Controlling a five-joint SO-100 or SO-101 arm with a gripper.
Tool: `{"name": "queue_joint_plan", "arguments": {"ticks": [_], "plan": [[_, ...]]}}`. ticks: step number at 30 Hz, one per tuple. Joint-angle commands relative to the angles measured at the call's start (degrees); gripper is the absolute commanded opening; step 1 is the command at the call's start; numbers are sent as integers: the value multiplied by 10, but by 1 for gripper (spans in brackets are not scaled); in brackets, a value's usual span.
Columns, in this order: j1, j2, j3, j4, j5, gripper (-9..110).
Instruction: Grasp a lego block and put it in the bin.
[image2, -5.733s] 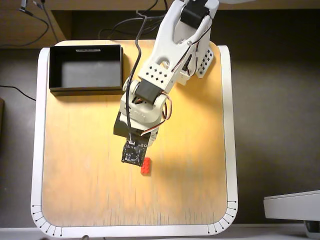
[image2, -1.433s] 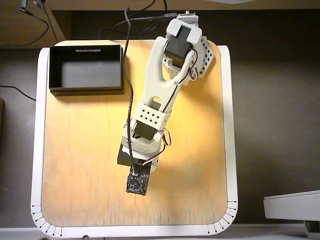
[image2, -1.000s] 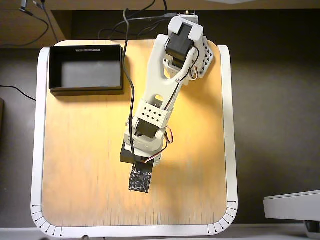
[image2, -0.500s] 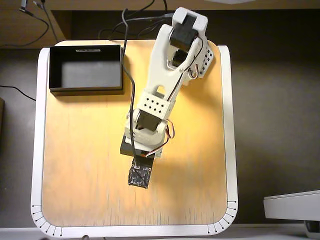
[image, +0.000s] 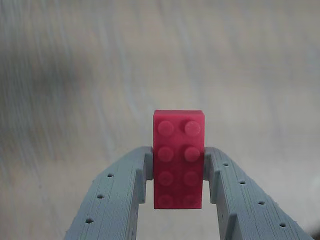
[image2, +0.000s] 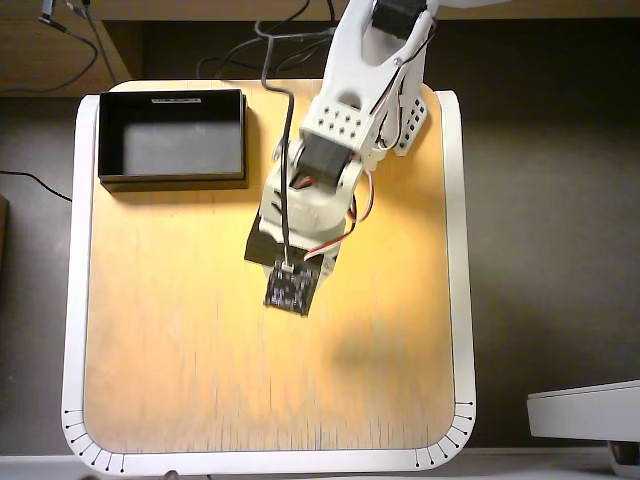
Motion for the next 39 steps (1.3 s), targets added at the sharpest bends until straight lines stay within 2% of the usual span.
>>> {"name": "queue_joint_plan", "arguments": {"ticks": [1, 5, 9, 16, 23, 29, 33, 39], "plan": [[46, 120, -9, 27, -7, 0], [102, 174, -9, 45, -19, 0], [196, 208, -9, 76, 12, 0], [342, 207, -9, 72, 74, 0], [492, 203, -8, 74, 76, 0], [601, 156, -8, 74, 117, 0], [649, 105, -8, 69, 136, 0], [661, 41, -8, 10, 116, 0]]}}
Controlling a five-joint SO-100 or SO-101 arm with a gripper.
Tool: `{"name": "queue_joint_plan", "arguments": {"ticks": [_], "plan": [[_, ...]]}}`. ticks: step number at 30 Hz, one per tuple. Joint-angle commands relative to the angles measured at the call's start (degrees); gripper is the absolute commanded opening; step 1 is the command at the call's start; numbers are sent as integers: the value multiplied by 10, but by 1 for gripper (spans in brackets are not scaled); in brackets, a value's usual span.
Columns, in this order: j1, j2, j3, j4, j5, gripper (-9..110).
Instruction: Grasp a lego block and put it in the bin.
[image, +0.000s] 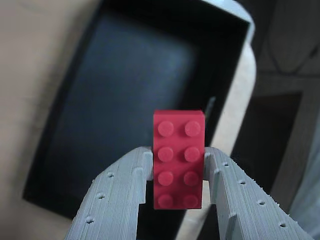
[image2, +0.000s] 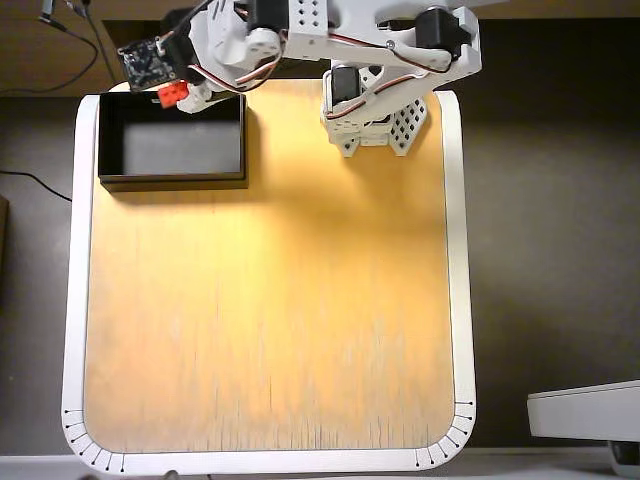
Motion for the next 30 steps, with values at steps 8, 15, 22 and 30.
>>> {"name": "queue_joint_plan", "arguments": {"ticks": [8, 15, 22, 30], "plan": [[12, -87, -11, -89, -18, 0], [-11, -140, -11, -125, -44, 0], [-54, -199, -11, -166, -80, 0], [-102, -218, -11, -170, -120, 0]]}}
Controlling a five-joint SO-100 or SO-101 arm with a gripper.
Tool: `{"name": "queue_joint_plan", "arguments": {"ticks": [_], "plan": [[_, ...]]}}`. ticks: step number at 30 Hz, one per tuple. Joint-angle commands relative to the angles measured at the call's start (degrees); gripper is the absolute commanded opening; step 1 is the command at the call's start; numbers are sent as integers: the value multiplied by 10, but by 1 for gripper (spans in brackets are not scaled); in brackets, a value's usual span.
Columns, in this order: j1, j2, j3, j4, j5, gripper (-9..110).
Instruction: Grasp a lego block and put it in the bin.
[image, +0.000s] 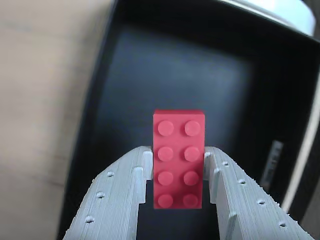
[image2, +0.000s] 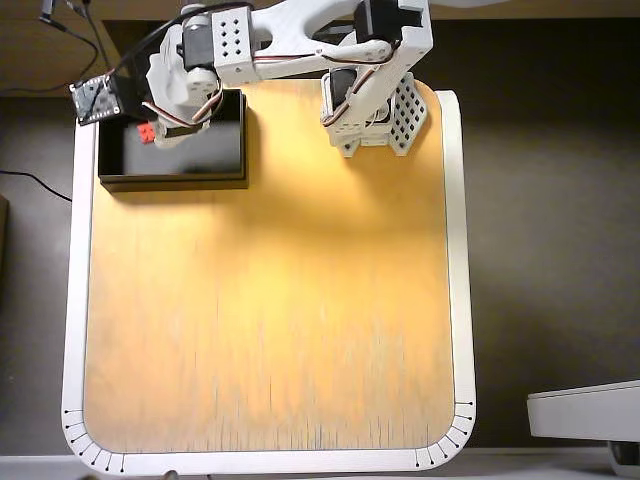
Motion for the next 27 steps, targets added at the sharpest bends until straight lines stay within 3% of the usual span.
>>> {"name": "queue_joint_plan", "arguments": {"ticks": [1, 19, 27], "plan": [[-20, 8, -10, -15, -16, 0], [7, 14, -1, 1, 38, 6], [25, 15, -1, 13, 83, 22]]}}
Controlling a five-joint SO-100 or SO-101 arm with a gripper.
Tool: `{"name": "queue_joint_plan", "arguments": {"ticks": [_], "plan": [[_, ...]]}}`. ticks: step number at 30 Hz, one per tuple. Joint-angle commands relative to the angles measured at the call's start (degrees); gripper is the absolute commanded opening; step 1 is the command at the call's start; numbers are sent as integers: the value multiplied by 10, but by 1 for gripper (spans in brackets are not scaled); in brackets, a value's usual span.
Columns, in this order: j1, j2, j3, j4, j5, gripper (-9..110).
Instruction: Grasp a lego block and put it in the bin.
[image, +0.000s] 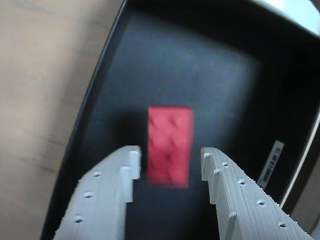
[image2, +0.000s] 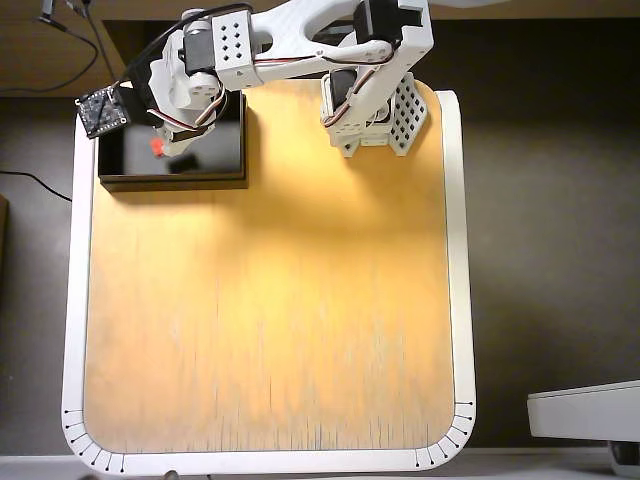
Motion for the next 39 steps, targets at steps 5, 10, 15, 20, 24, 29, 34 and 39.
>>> {"name": "queue_joint_plan", "arguments": {"ticks": [5, 10, 15, 20, 24, 29, 34, 39], "plan": [[20, 19, -11, 13, 25, 32], [20, 30, -11, 21, 23, 34], [20, 62, -11, 36, 19, 34], [5, 119, -12, 54, -11, 15], [-22, 163, -13, 65, -42, 5], [-69, 208, -14, 69, -71, 1], [-160, 255, -17, 68, -106, 1], [-278, 294, -17, 59, -132, 0]]}}
